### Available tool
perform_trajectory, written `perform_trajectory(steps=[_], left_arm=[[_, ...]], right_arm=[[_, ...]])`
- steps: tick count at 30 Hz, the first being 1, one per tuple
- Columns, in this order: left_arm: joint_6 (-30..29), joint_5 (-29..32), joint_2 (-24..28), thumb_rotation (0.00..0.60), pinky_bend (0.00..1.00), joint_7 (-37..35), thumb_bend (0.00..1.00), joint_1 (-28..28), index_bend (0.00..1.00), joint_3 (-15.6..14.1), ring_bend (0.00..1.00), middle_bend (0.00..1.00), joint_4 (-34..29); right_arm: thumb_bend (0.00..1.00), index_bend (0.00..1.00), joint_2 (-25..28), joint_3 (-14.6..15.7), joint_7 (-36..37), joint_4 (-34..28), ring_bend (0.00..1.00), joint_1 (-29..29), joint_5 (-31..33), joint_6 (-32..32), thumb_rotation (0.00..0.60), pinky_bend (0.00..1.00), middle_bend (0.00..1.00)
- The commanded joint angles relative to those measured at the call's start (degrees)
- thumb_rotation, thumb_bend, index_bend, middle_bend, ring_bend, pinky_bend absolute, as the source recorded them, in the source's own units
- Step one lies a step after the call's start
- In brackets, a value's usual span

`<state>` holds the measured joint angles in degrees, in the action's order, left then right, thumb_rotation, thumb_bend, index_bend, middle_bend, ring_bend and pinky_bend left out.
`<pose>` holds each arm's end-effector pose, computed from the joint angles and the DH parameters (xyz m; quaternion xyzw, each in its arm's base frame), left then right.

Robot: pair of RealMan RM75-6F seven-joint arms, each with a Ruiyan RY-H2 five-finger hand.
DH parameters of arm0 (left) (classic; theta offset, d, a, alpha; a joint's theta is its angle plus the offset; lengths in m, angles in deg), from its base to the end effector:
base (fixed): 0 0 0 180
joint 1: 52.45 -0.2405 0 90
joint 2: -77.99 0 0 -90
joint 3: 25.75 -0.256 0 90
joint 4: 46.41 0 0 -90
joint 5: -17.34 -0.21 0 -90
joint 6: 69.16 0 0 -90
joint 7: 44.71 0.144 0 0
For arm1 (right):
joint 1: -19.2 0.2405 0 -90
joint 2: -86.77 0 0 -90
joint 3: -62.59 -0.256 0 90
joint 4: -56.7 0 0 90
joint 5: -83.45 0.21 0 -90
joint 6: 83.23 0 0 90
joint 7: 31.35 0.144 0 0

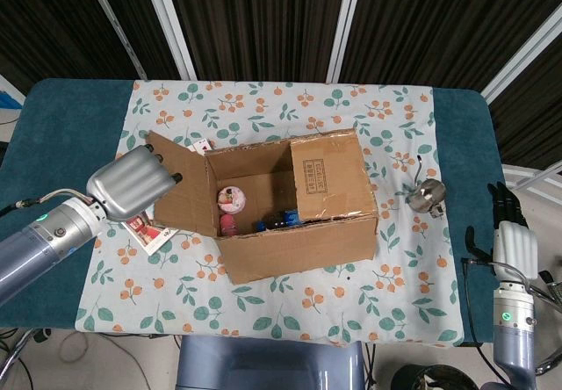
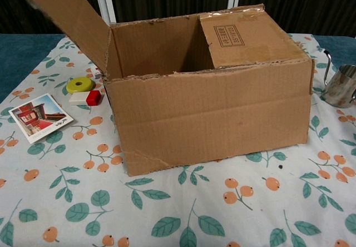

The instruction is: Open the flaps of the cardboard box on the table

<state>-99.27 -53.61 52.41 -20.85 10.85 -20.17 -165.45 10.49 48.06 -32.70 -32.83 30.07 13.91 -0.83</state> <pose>-0.0550 0.3263 0.2158 -0.8890 -0.0640 -0.1596 0.4243 -0.3021 -0.2482 0.1311 0.4591 -0.4423 0.4558 0.6211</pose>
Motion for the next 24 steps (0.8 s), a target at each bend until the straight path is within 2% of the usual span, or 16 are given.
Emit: perform_trajectory(steps=[1,8,9,11,13,17,19,24], left_arm=[[-1.58,-0.82,-0.9,0.6,0.49,-0.23,1.0,-3.04,0.41,-1.47,0.47,0.64,0.92],[-5.32,-2.02,-2.45,0.6,0.49,-1.03,0.99,-9.83,0.41,-4.08,0.47,0.63,2.23],[-6.67,-1.99,-2.92,0.6,0.49,-1.38,0.98,-11.4,0.4,-4.6,0.46,0.63,2.55],[-9.75,-1.88,-4.04,0.6,0.45,-2.08,0.87,-13.97,0.38,-5.17,0.43,0.59,3.13],[-15.71,-1.36,-6.28,0.6,0.39,-3.25,0.73,-18.0,0.33,-5.66,0.36,0.5,3.97],[-29.78,-0.28,-12.85,0.6,0.19,-5.15,0.46,-26.52,0.15,-6.01,0.14,0.23,5.71],[-37.04,0.26,-17.25,0.6,0.1,-6.02,0.38,-30.95,0.08,-6.02,0.05,0.12,6.9],[-49.58,0.5,-27.2,0.6,0.04,-7.26,0.32,-39.0,0.01,-5.97,0.0,0.02,11.61]], right_arm=[[0.54,0.0,0.03,-0.07,-0.04,-0.08,0.0,-0.06,0.06,0.08,0.6,0.23,0.0],[0.54,0.0,0.08,-0.25,0.0,-0.17,0.0,-0.14,0.54,-0.21,0.6,0.23,0.0],[0.54,0.0,0.11,-0.23,-0.09,-0.18,0.0,-0.12,0.6,-0.34,0.6,0.23,0.0],[0.54,0.0,0.17,-0.21,-0.15,-0.23,0.0,-0.09,0.49,-0.38,0.6,0.23,0.0],[0.54,0.0,0.23,-0.18,-0.4,-0.22,0.0,-0.04,0.2,-0.25,0.6,0.23,0.0],[0.54,0.0,0.54,-0.2,-0.86,-0.5,0.0,0.07,-0.24,-0.11,0.6,0.23,0.0],[0.54,0.0,0.96,-0.21,-1.35,-0.84,0.0,0.22,-0.66,-0.09,0.6,0.23,0.0],[0.54,0.0,2.81,0.04,-3.72,-2.43,0.0,1.32,-2.44,-0.97,0.6,0.23,0.0]])
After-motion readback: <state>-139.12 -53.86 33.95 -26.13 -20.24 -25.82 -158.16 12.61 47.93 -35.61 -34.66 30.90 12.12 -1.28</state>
